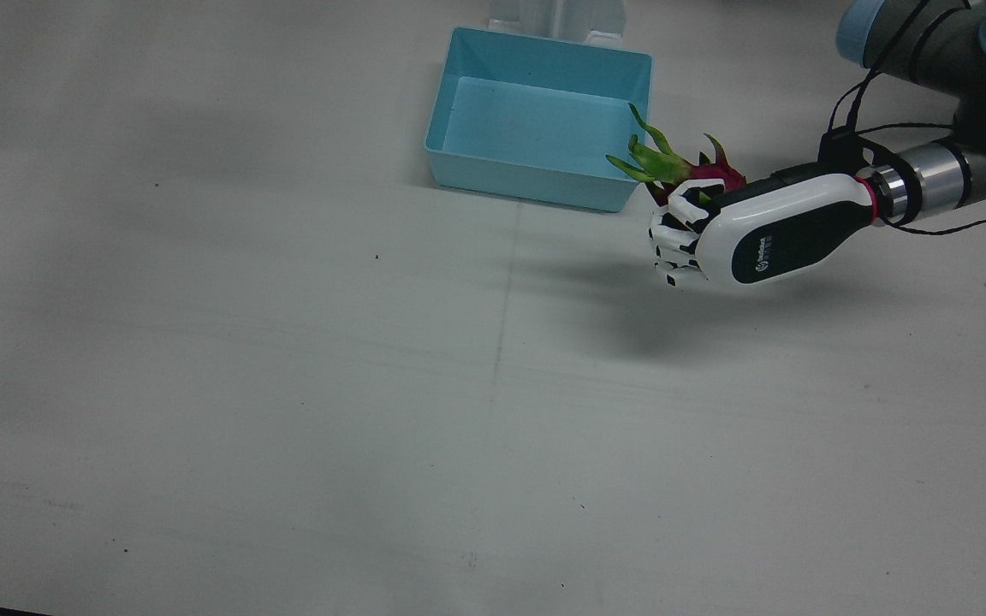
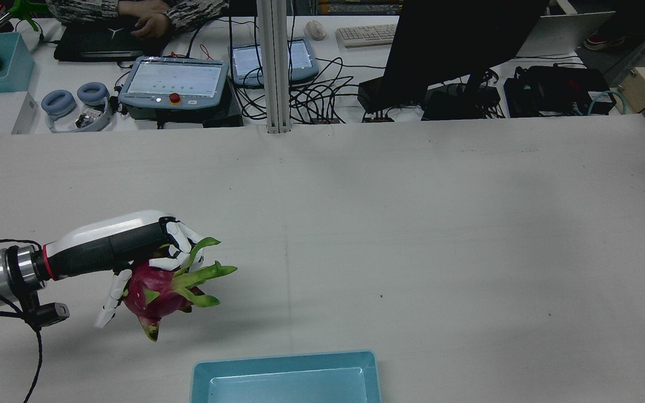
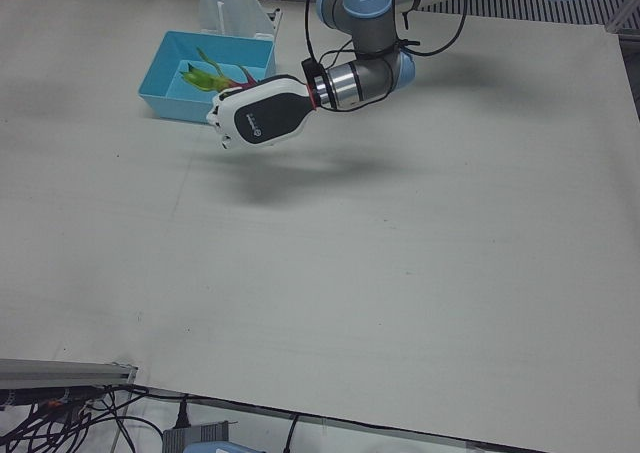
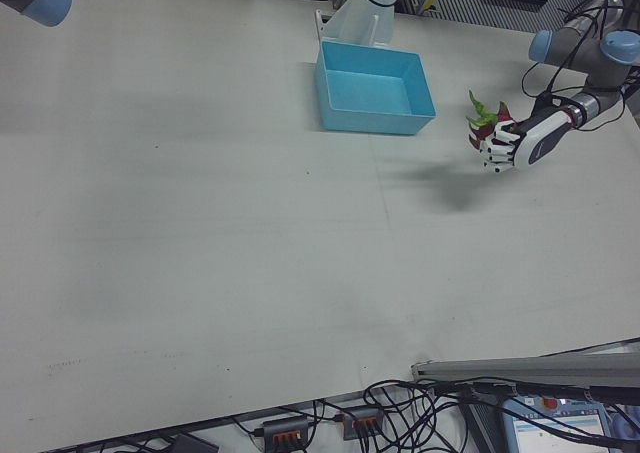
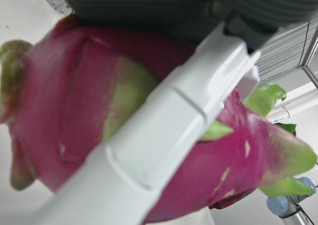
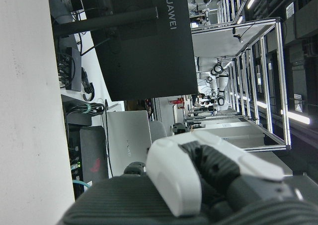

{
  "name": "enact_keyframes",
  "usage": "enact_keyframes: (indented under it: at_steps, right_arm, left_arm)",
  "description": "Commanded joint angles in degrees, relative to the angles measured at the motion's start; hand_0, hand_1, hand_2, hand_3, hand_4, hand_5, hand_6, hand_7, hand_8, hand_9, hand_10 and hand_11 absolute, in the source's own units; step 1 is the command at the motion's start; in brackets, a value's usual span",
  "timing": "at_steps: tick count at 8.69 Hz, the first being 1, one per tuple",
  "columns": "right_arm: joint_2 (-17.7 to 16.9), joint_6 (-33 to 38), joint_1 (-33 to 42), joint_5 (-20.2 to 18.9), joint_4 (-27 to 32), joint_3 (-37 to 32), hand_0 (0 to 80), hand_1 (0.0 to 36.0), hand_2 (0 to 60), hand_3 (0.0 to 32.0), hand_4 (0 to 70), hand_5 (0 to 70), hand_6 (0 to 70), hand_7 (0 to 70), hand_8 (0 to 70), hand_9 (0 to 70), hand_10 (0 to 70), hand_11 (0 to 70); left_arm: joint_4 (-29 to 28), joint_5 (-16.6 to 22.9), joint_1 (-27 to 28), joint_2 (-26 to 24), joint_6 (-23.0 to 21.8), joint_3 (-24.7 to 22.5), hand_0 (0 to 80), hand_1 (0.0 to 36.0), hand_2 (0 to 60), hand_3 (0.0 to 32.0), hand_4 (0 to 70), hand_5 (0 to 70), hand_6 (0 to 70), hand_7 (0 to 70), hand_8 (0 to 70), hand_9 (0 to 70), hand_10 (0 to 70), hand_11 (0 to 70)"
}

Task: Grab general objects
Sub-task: 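Lift the dragon fruit with the left hand and carry it over the blue tray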

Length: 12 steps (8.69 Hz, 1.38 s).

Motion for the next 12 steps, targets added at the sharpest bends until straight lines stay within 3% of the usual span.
enact_keyframes:
  at_steps: [1,4,6,7,8,9,11,12]
  right_arm:
    - [0.01,0.0,0.0,-0.02,0.0,0.0,0.0,0.0,0.0,0.0,0.0,0.0,0.0,0.0,0.0,0.0,0.0,0.0]
    - [0.01,0.0,0.0,-0.02,0.0,0.0,0.0,0.0,0.0,0.0,0.0,0.0,0.0,0.0,0.0,0.0,0.0,0.0]
    - [0.01,0.0,0.0,-0.02,0.0,0.0,0.0,0.0,0.0,0.0,0.0,0.0,0.0,0.0,0.0,0.0,0.0,0.0]
    - [0.01,0.0,0.0,-0.02,0.0,0.0,0.0,0.0,0.0,0.0,0.0,0.0,0.0,0.0,0.0,0.0,0.0,0.0]
    - [0.01,0.0,0.0,0.07,0.0,0.0,0.0,0.0,0.0,0.0,0.0,0.0,0.0,0.0,0.0,0.0,0.0,0.0]
    - [-0.08,0.0,0.0,-0.02,0.0,0.0,0.0,0.0,0.0,0.0,0.0,0.0,0.0,0.0,0.0,0.0,0.0,0.0]
    - [0.01,0.0,0.0,-0.02,0.0,0.0,0.0,0.0,0.0,0.0,0.0,0.0,0.0,0.0,0.0,0.0,0.0,0.0]
    - [0.01,0.0,0.0,-0.02,0.0,0.0,0.0,0.0,0.0,0.0,0.0,0.0,0.0,0.0,0.0,0.0,0.0,0.0]
  left_arm:
    - [4.69,-0.97,10.39,-5.22,-0.99,-5.23,80.0,36.0,60.0,0.0,70.0,70.0,70.0,70.0,70.0,70.0,70.0,70.0]
    - [3.48,-5.53,18.56,-7.35,-0.65,-4.8,80.0,36.0,60.0,0.0,70.0,70.0,70.0,70.0,70.0,70.0,70.0,70.0]
    - [-4.04,-7.73,23.58,-7.35,-0.29,-2.88,80.0,36.0,60.0,0.0,70.0,70.0,70.0,70.0,70.0,70.0,70.0,70.0]
    - [-8.96,-7.74,23.77,-7.26,-0.21,-0.95,80.0,36.0,60.0,0.0,54.0,70.0,70.0,70.0,42.1,53.9,61.7,70.0]
    - [-9.97,-7.74,23.69,-7.18,-0.2,-0.67,80.0,36.0,60.0,0.0,23.3,70.0,46.4,70.0,8.2,17.9,30.9,49.0]
    - [-11.03,-7.74,23.6,-6.83,-0.2,-0.75,80.0,36.0,60.0,0.0,3.1,70.0,17.2,70.0,2.4,12.6,21.9,37.9]
    - [-11.82,-9.4,23.51,-4.47,0.06,-0.75,80.0,36.0,60.0,0.0,0.0,70.0,0.2,56.1,0.0,9.8,24.8,42.5]
    - [-12.26,-9.67,23.43,-2.88,0.15,-0.66,80.0,36.0,60.0,0.0,0.0,70.0,0.0,50.1,0.0,8.6,25.8,43.7]
